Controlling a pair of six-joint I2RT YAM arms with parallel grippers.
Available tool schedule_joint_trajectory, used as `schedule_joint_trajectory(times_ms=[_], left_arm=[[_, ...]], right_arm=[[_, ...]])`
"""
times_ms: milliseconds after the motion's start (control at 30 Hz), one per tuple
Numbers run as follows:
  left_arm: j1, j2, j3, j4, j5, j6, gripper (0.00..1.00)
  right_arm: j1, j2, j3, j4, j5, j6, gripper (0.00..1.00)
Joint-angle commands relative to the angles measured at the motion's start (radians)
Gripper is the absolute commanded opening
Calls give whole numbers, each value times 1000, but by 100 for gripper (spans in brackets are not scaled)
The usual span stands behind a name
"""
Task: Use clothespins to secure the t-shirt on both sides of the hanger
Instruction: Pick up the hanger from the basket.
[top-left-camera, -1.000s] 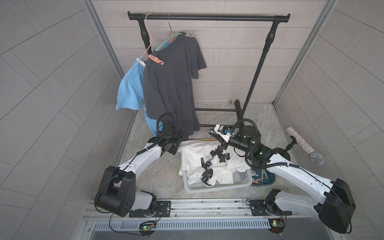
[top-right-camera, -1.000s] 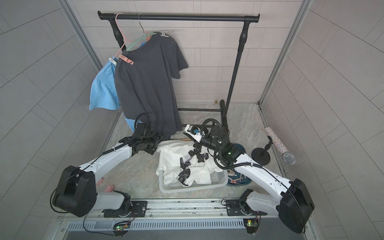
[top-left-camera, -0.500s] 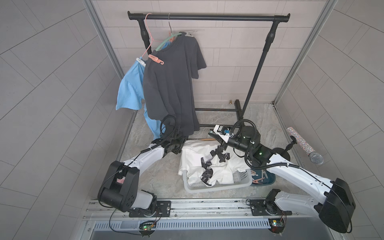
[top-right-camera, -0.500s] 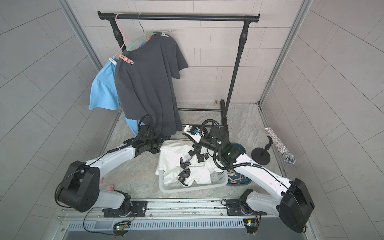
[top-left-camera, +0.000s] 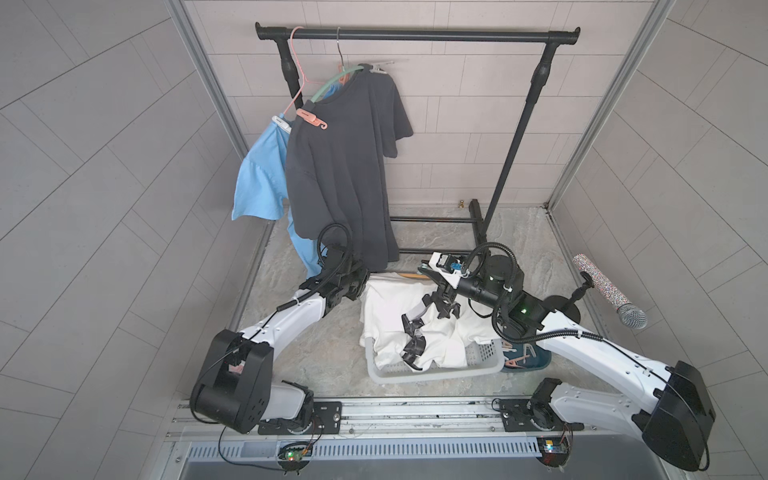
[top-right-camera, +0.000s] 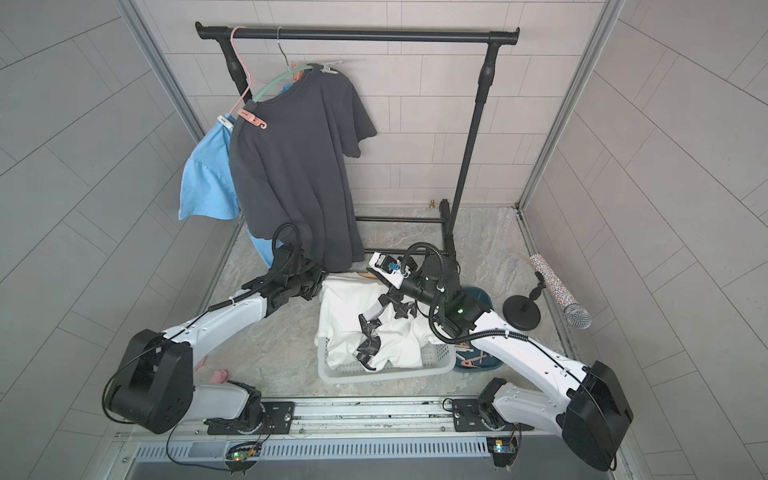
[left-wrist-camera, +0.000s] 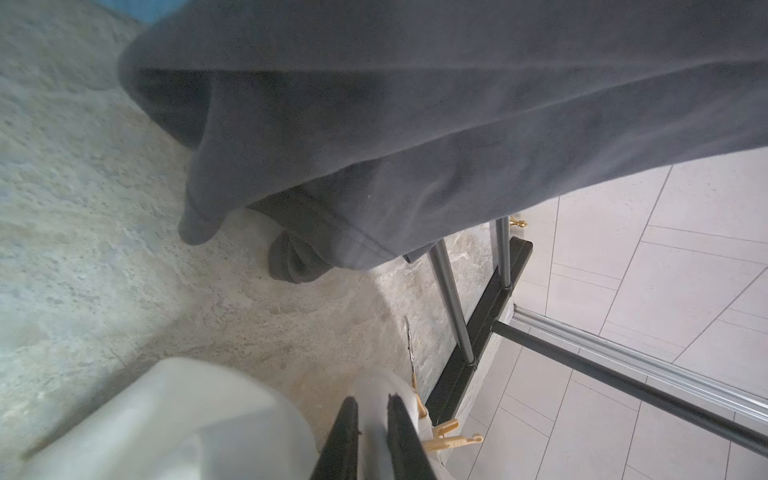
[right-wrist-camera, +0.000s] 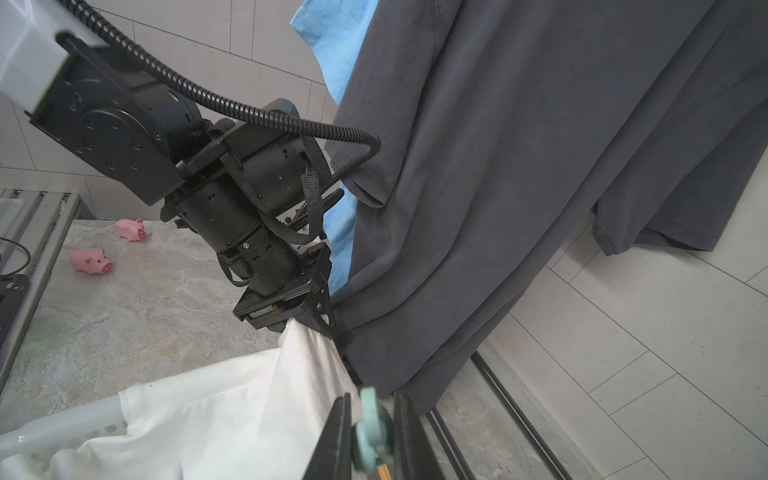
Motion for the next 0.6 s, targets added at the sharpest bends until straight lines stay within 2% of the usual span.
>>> schedule_joint_trajectory(times_ms=[0, 167, 400, 567], left_arm=[[1, -45, -18, 146, -14, 51, 0], [1, -88, -60, 390, 25, 112, 0], [1, -175, -103, 626, 108, 296, 0], [1, -211, -167, 860, 174, 342, 0]], right_arm=[[5, -29, 3, 11, 7, -20, 0], [6, -44, 20, -5, 17, -52, 0], [6, -71, 79, -41, 29, -153, 0], [5, -87, 117, -53, 12, -233, 0]])
